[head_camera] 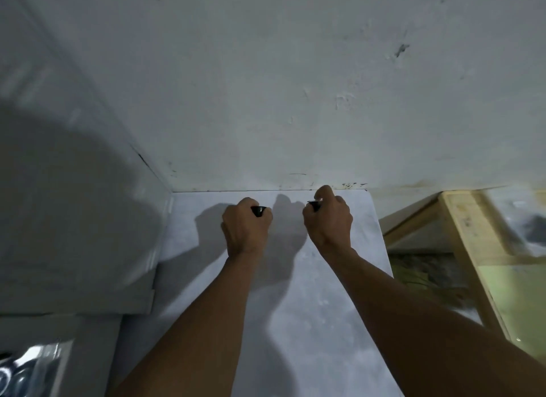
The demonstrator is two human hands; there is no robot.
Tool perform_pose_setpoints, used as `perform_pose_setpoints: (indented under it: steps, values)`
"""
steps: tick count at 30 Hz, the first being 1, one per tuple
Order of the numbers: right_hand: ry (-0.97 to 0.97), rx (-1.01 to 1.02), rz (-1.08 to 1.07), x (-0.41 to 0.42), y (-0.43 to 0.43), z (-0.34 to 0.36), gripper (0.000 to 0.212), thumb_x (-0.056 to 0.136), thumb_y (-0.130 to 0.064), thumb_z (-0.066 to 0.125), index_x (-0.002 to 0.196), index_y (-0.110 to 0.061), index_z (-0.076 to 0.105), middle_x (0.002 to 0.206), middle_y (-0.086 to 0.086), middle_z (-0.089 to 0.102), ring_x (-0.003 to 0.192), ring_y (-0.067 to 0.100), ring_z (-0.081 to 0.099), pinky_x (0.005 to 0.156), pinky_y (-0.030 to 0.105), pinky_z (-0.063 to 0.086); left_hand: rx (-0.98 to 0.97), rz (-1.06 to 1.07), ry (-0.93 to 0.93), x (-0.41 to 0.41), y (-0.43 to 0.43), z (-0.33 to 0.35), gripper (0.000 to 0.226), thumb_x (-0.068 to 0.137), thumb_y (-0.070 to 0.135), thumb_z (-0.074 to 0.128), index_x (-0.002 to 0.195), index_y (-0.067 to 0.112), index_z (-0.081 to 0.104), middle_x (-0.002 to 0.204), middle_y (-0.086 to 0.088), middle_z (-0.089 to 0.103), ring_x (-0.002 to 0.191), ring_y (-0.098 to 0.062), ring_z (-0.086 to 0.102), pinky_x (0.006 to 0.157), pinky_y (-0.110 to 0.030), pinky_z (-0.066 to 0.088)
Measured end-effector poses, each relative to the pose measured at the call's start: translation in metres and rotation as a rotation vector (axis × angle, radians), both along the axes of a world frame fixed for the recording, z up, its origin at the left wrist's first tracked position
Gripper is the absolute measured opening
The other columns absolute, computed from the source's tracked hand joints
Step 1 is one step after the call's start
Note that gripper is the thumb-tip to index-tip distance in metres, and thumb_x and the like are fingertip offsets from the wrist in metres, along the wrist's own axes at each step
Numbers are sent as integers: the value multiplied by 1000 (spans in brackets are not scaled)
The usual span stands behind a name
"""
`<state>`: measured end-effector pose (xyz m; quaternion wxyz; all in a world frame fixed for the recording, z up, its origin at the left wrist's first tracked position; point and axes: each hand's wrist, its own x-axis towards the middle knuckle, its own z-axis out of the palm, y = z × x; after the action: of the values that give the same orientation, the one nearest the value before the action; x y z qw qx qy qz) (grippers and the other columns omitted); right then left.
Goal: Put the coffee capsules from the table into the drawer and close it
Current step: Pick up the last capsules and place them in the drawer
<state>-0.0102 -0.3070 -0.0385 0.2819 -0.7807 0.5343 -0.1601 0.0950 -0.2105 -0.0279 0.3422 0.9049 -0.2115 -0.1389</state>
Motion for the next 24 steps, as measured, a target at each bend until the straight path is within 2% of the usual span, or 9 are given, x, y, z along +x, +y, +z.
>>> perform_pose_setpoints:
  steps: [2,6,10,12,14,16,20,24]
  values:
    - [-20,-7,27,-12,14,14,14,85,-14,54,97,-9,48,86,11,53,72,26,46,54,27,27,-29,-12,-32,-14,16,15,20,80,25,69,90,8,68,84,-11,69,80,-26,63,66,-29,47]
    - [-84,-86,129,-39,45,43,15,80,-10,55,91,-6,47,81,14,57,73,32,52,59,32,36,-32,-40,-98,-45,47,49,26,79,30,68,96,12,59,91,-8,66,88,-25,61,76,-36,49]
    - [-141,-156,229,-68,78,68,19,78,-13,56,96,-7,55,83,10,62,77,32,55,61,31,35,-14,-60,-142,-82,82,81,47,79,29,66,121,11,57,115,-10,59,107,-26,57,87,-32,45]
    - [-140,-156,262,-82,96,81,26,78,-16,58,102,-8,62,90,8,65,83,31,57,65,29,36,-11,-62,-159,-100,102,93,44,79,27,65,118,8,62,113,-12,60,104,-26,59,85,-32,47]
    - [-144,-147,302,-92,114,93,22,78,-18,58,96,-8,64,88,7,64,82,30,56,64,29,36,-21,-53,-170,-114,124,103,37,77,26,66,107,6,66,104,-13,63,95,-25,62,77,-32,50]
    - [-163,-136,346,-98,133,104,21,78,-20,60,96,-9,63,89,6,64,81,27,56,65,27,35,-42,-19,-155,-124,147,111,35,75,25,69,105,8,66,101,-9,62,90,-21,62,75,-31,51]
    - [-231,-124,452,-102,170,119,25,81,-21,65,102,-10,60,95,5,63,84,24,57,70,28,39,-101,0,-166,-128,195,124,32,69,24,74,97,14,63,96,-3,64,83,-15,59,68,-25,44]
    - [-251,-121,565,-90,209,130,27,81,-23,68,103,-12,59,97,5,63,87,23,59,73,31,46,-190,44,-121,-119,248,135,39,68,27,83,97,18,58,92,2,65,83,-15,63,73,-31,53]
